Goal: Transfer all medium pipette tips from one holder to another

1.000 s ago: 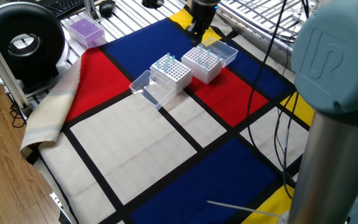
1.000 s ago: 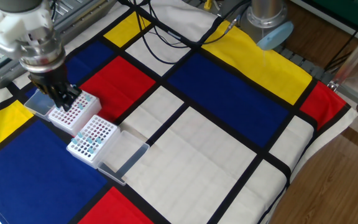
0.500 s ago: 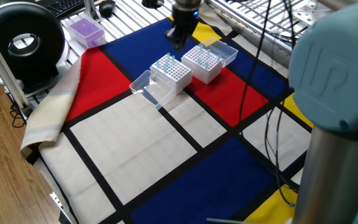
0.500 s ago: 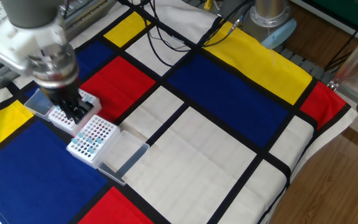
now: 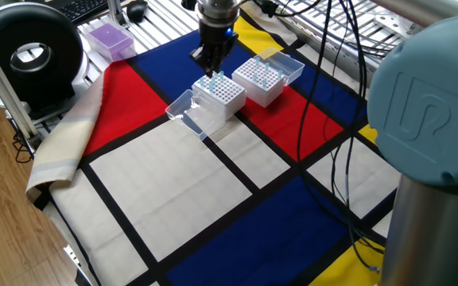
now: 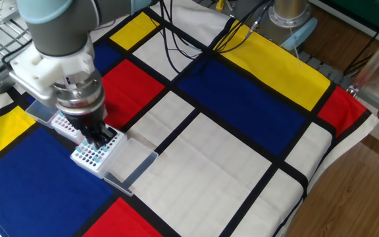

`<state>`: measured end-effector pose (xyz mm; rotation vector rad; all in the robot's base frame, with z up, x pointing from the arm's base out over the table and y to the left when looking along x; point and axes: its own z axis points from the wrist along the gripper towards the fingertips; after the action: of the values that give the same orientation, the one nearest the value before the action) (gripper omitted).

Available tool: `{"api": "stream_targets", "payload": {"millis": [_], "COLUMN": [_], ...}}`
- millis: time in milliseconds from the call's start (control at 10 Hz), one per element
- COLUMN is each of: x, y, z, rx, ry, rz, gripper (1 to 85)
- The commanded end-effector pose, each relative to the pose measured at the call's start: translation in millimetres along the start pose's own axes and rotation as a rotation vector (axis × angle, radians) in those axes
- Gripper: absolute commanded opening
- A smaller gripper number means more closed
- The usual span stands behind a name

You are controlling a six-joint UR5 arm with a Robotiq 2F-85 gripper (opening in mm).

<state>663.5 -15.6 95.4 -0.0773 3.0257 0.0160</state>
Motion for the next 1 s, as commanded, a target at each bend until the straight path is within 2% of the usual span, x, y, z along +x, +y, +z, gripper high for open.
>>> {"api": "stream_targets", "payload": {"millis": [0,400,900], "x": [-2.4,-1.5,4.4], "y": [14.2,6.5,3.0], "z": [3.4,11.8,14.4], "rx": [-0.029,-0.031,-0.039], "ry": [-0.004,-0.015,-0.014], "rz": [0.024,0.017,0.030], "gripper": [26.3,25.3,24.3]}}
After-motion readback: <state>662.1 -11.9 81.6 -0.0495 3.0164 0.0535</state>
